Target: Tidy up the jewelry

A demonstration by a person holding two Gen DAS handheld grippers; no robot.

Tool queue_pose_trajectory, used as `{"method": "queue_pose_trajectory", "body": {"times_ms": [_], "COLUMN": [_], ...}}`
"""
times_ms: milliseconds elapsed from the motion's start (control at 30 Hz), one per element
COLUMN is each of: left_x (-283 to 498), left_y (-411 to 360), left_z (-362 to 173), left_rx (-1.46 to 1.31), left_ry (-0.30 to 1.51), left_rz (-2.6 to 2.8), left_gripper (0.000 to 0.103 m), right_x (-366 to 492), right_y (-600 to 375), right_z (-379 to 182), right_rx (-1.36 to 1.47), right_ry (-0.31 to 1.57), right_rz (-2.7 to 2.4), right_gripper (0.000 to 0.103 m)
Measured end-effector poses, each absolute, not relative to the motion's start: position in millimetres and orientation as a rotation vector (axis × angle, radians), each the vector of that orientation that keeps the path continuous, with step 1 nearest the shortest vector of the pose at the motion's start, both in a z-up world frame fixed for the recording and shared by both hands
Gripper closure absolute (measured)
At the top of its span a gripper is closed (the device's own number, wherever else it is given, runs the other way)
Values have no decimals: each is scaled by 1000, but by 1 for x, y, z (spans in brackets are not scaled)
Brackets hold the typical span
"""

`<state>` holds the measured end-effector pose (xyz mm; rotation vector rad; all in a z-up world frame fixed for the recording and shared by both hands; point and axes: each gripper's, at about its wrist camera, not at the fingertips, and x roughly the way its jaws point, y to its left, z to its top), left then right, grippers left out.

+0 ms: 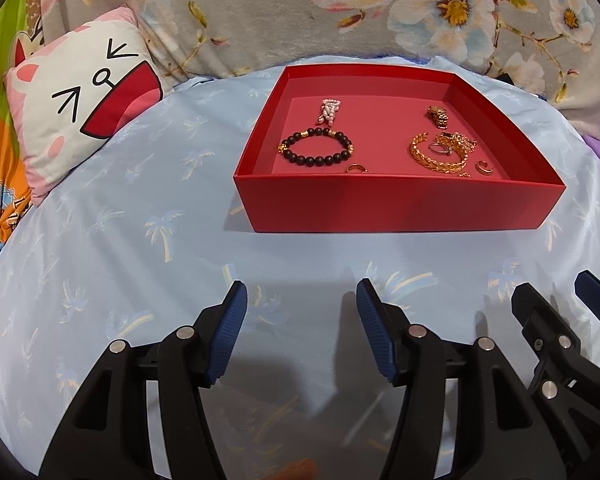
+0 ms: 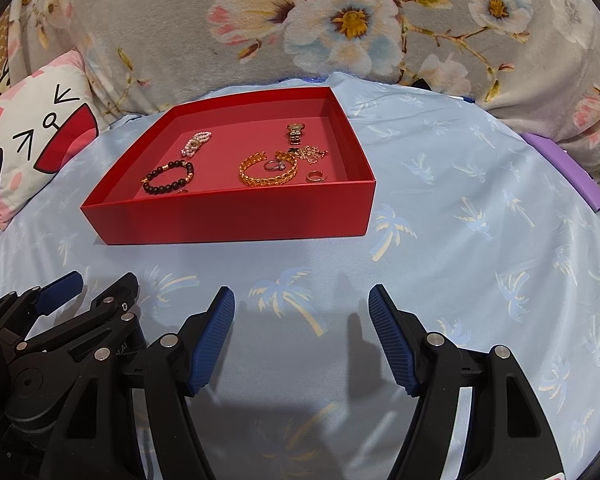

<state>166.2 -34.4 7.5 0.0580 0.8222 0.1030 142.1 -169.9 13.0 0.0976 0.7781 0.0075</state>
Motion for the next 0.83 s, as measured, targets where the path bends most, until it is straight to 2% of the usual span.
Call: {"method": "queue_pose_trajectory", "body": {"times_ms": [567,833], "left_x": [167,168], "left_y": [-33,-31], "left_z": [7,7], "left_rx": [71,67], "left_ry": [822,823], "left_rz": [138,150], "left_gripper": [45,45], "right_x": [142,141], "right_y": [-170,-173], "right_z": [13,13], "right_rx": [97,100], "right_ry": [779,779], "right_rz": [5,-6], "right_gripper": [34,30]}}
